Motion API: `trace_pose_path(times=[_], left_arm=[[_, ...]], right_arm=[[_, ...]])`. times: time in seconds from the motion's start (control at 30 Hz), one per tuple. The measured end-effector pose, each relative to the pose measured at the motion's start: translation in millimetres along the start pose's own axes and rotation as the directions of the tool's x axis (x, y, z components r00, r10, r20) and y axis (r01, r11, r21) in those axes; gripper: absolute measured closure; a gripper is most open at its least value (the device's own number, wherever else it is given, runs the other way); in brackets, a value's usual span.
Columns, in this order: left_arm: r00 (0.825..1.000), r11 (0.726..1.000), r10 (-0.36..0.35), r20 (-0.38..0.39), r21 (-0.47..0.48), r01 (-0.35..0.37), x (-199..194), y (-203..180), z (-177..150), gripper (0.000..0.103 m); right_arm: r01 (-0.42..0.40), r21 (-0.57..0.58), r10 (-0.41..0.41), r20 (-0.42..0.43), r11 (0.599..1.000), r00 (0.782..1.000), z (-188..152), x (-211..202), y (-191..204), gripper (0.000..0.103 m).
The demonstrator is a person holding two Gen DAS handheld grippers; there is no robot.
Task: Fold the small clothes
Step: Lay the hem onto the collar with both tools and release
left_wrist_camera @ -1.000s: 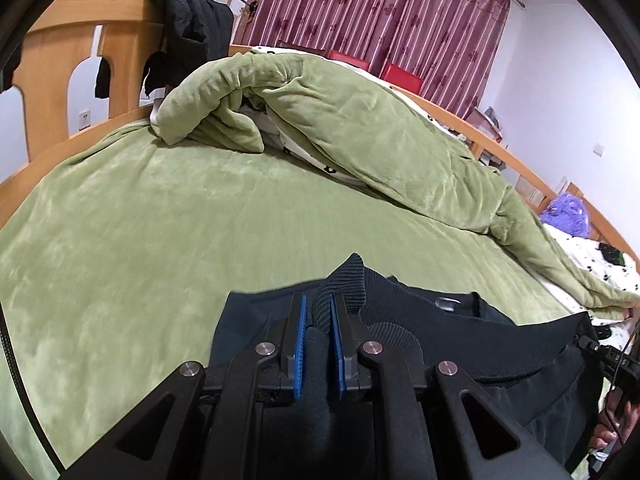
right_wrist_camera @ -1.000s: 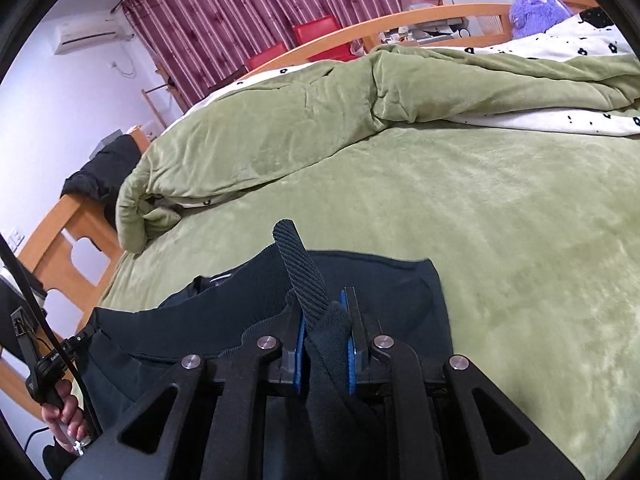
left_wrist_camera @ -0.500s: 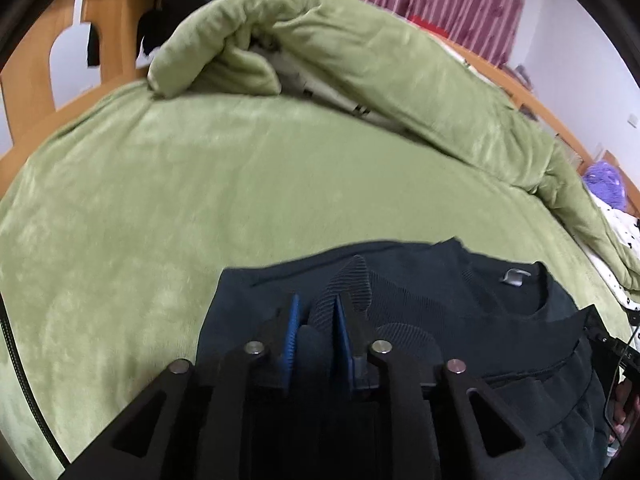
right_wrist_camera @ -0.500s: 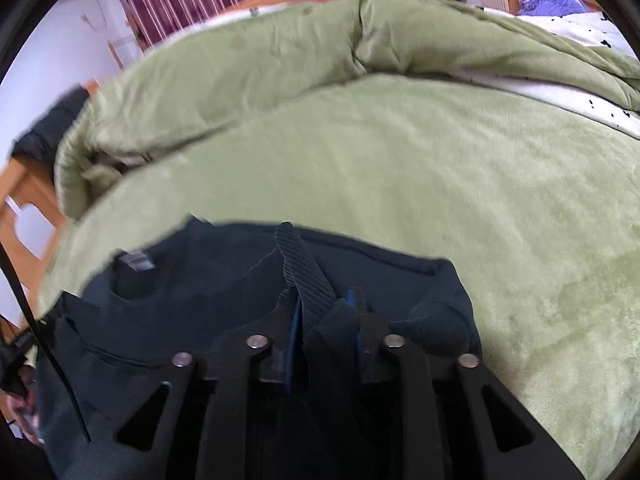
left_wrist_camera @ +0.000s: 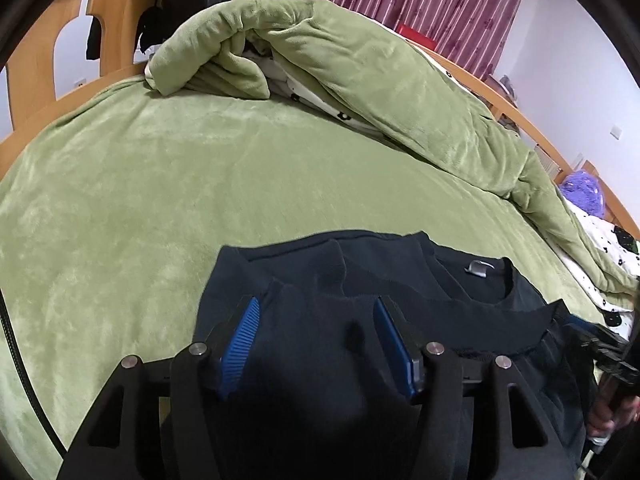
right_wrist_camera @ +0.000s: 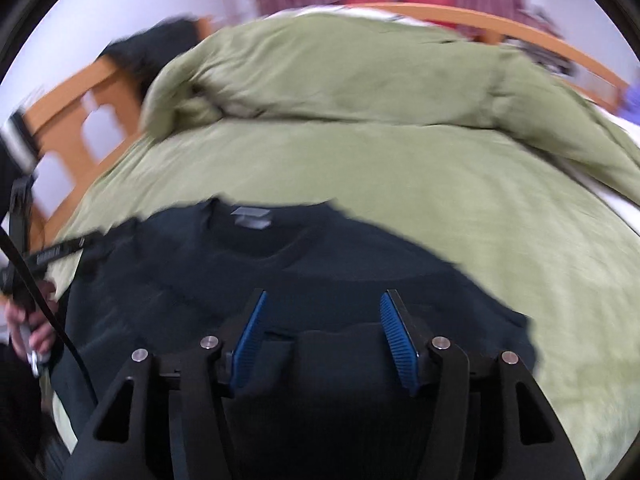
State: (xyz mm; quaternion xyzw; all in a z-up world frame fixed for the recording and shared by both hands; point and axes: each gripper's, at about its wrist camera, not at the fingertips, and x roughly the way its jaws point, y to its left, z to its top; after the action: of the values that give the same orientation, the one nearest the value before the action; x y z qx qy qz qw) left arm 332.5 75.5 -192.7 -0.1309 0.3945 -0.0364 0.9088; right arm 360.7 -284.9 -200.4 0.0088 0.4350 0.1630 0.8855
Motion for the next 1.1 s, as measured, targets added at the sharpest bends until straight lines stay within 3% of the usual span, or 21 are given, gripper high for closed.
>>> trace_pose_path(times=[0.17,0.3,0.4,0.43,0.5,0.53,0.67,0.77,0.97,1.1], left_arm=[[1.000,1.000,-0.016,-0.004,0.008,0.016,2.5,2.0,-4.6,0.045],[0.999,0.999,-0.043,-0.002,-0.014,0.043,4.2,6.4,-5.9,0.044],[0.999,0.998,-0.054,-0.004,-0.023,0.054,5.6,8.8,-7.6,0.044],[0.998,0.998,-0.056,-0.007,-0.025,0.055,6.6,9.3,-8.1,0.044],[0.998,0.998,-0.057,-0.011,-0.028,0.057,7.6,10.3,-8.7,0.044],[0.998,0.998,-0.058,-0.012,-0.031,0.058,7.4,11.0,-8.8,0.044],[0.998,0.997,-0.065,-0.009,-0.036,0.065,5.8,12.3,-10.2,0.044],[0.998,0.997,-0.069,-0.008,-0.035,0.069,3.7,12.7,-11.6,0.044],[0.997,0.996,-0.080,0.006,-0.043,0.080,0.1,12.9,-10.6,0.044],[0.997,0.996,-0.074,0.006,-0.046,0.074,1.8,14.0,-9.8,0.044]], right_arm=[[-0.071,0.000,0.069,-0.191,0.998,0.979,-9.2,51.3,-3.7,0.045],[-0.089,-0.056,0.076,-0.204,0.995,0.976,-13.1,44.9,1.9,0.044],[-0.064,-0.121,0.036,-0.223,0.991,0.974,-16.8,44.7,8.9,0.044],[-0.047,-0.144,0.014,-0.224,0.988,0.974,-17.8,45.0,12.1,0.051],[-0.027,-0.190,-0.018,-0.233,0.981,0.972,-18.3,42.9,16.3,0.076],[-0.025,-0.193,-0.022,-0.237,0.981,0.971,-17.8,40.9,15.7,0.096],[-0.006,-0.213,-0.031,-0.169,0.977,0.985,-17.5,23.5,16.0,0.098],[-0.019,-0.172,0.010,-0.052,0.985,0.999,-10.0,-4.4,14.9,0.098],[0.011,-0.027,-0.007,0.118,1.000,0.993,19.3,-22.3,-3.7,0.098],[0.047,0.030,-0.050,0.108,0.998,0.993,24.0,2.9,-9.7,0.098]])
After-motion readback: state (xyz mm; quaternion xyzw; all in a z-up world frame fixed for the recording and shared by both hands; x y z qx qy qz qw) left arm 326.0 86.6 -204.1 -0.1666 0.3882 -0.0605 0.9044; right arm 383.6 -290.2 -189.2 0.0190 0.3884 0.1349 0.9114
